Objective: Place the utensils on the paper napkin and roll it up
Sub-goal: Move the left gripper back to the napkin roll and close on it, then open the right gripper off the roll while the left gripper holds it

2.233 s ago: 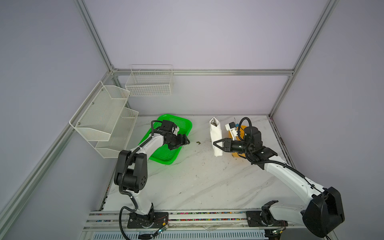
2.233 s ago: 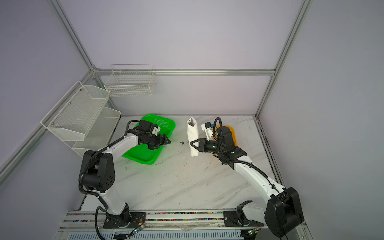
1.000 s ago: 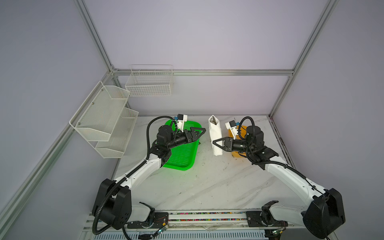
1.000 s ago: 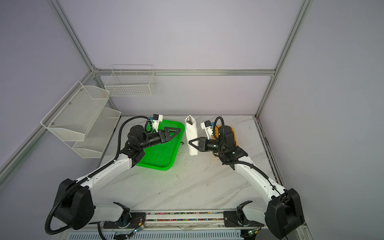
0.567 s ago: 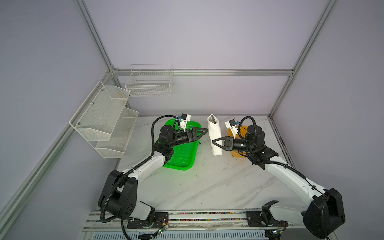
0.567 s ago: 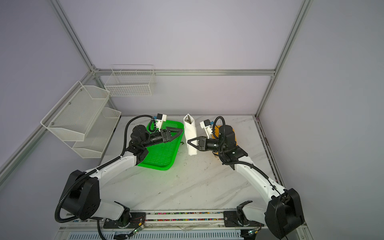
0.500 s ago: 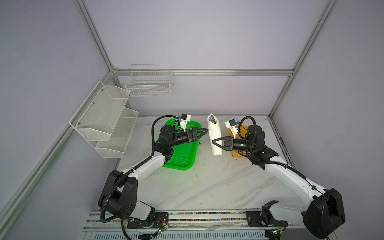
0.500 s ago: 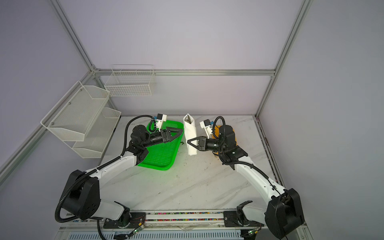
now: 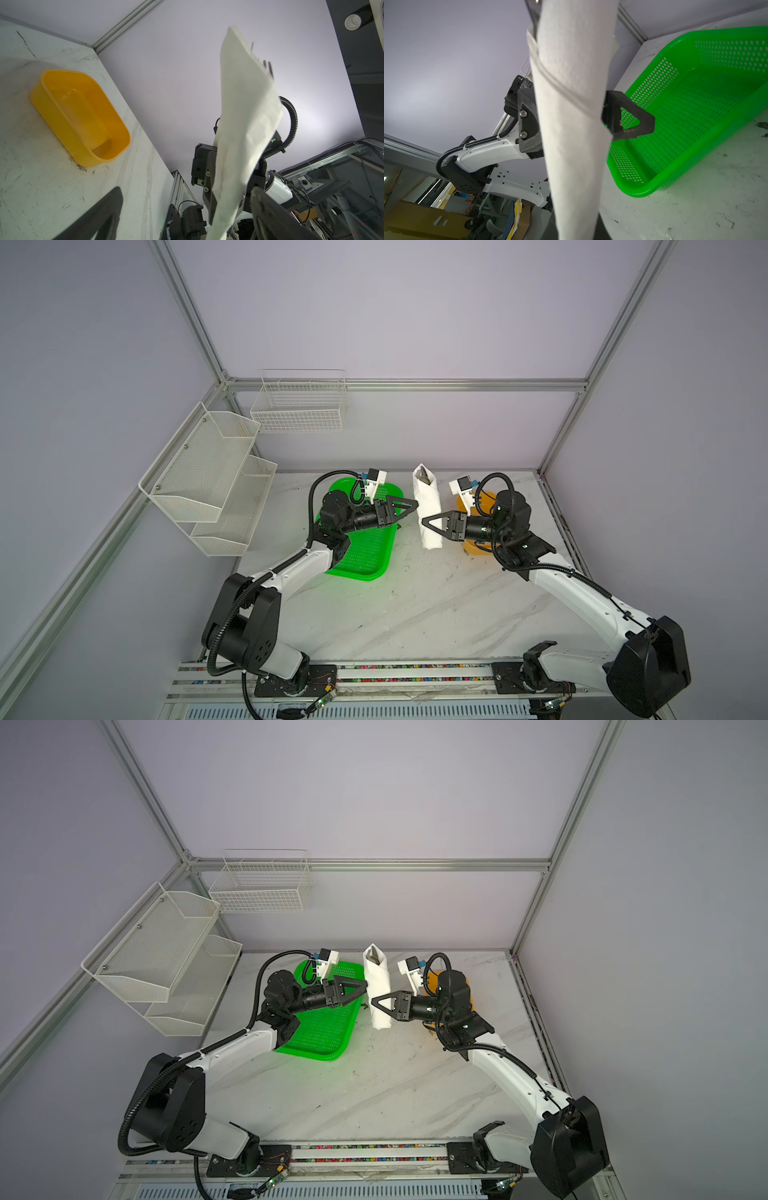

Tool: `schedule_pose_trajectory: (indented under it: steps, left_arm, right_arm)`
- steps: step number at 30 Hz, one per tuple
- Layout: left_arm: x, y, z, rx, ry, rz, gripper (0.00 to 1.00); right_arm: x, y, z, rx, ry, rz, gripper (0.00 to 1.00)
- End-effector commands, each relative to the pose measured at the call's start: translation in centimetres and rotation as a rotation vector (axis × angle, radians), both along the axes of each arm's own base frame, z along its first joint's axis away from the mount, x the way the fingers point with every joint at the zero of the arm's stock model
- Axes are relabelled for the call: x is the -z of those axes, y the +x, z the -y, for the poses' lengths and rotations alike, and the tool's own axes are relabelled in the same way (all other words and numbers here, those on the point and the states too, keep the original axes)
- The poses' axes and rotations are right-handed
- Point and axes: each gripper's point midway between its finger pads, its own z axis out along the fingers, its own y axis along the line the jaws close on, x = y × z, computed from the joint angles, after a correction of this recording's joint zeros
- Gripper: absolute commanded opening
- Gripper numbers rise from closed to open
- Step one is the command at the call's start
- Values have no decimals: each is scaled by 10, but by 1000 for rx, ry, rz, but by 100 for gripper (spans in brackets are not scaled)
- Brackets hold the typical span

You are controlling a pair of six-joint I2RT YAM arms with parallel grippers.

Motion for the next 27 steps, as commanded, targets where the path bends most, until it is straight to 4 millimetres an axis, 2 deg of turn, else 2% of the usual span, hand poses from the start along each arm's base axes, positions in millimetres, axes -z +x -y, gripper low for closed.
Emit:
schedule_pose_trajectory:
  steps: [1, 14, 20, 27]
  left_arm:
    - [-51, -11, 7, 54, -67, 134, 95]
    - [-69, -25, 17, 102, -114, 213, 85]
    - [-63, -23, 26, 117, -115, 199, 66]
    - [-70, -29, 25, 123, -137, 222, 47]
  right_arm:
    - [-16, -7, -3, -34, 47, 66, 10]
    - [-15, -6, -8, -52, 58, 58, 10]
    - [-14, -8, -10, -65, 60, 50, 10]
    - [-12, -9, -9, -65, 50, 50, 11]
